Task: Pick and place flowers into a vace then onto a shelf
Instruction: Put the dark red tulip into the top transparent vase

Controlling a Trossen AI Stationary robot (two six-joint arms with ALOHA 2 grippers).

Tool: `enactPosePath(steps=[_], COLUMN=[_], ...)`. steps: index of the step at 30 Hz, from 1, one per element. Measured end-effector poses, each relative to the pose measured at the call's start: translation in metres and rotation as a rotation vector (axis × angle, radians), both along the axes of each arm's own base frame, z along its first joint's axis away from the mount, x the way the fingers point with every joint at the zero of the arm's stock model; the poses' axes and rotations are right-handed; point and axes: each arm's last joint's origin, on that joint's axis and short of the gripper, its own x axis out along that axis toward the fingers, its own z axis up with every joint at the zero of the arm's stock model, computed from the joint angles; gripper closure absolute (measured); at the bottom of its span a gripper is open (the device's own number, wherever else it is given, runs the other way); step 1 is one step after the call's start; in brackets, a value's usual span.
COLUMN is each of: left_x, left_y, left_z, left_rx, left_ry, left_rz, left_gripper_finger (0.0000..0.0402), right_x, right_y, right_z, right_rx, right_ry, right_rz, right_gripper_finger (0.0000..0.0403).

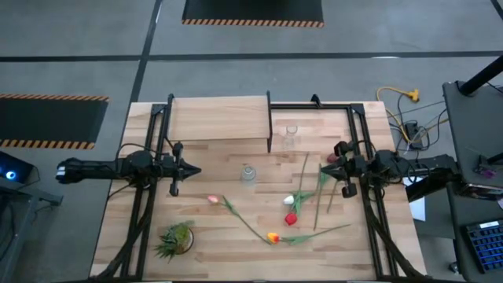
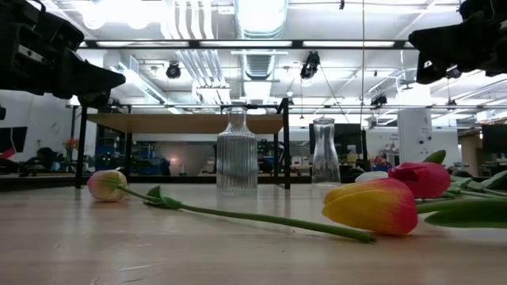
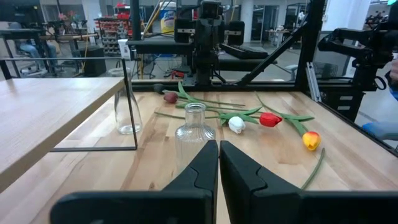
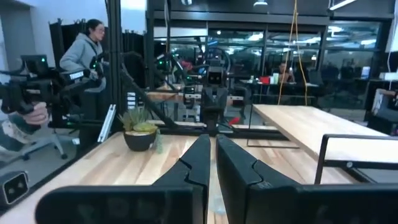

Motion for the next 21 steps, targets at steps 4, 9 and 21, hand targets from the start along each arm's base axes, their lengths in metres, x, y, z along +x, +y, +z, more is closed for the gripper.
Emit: enactPosePath(steps=[4, 9, 21], left_x=[0.0, 0.0, 0.0], left_y=[0.0, 0.0, 0.0], left_z=[0.0, 0.0, 0.0], left_rx=[0.0, 0.0, -0.013], left_ry=[0.0, -0.001, -0.001], left_rz=[0.0, 0.0, 0.002], left_gripper_finger=[0.0402, 0.0402, 0.0402], right_x=[0.001, 0.003, 0.012], right_y=[-0.002, -0.003, -0.007], right_z=[0.0, -0.001, 0.03], right_rx=[0.052, 0.103, 0.032], right_ry=[0.005, 0.019, -0.002], right_rz=[-0.063, -0.11, -0.284], right_gripper_finger=[0.0385, 0.0377, 0.0258])
